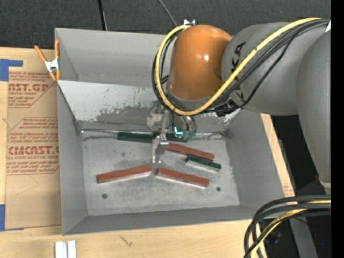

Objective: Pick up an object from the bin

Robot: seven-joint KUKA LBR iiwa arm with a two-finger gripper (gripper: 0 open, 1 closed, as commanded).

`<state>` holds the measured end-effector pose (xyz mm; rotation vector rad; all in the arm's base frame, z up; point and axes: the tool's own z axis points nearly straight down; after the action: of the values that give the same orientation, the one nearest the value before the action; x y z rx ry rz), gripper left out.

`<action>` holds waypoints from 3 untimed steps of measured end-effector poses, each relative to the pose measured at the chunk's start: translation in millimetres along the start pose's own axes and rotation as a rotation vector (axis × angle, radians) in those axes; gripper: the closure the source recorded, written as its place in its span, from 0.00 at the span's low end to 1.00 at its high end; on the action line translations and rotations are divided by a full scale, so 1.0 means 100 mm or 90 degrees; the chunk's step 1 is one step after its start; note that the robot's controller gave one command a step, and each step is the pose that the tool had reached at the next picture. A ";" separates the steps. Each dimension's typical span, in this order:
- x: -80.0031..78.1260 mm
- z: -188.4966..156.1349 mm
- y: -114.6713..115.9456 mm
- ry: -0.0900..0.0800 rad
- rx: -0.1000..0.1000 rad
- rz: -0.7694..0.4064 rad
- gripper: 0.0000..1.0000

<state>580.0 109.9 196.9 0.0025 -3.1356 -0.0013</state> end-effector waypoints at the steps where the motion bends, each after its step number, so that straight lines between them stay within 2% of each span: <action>1: -0.02 -0.04 0.00 -0.005 -0.001 0.001 0.00; 2: 0.19 0.48 -0.06 -0.008 0.000 -0.021 0.00; 3: 0.18 1.19 -0.02 -0.016 -0.002 -0.129 1.00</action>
Offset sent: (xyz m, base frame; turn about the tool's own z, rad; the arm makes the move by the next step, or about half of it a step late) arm -0.0502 -0.0148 -0.1201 -0.0736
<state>561.1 107.6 77.7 0.3217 -3.1442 -0.0065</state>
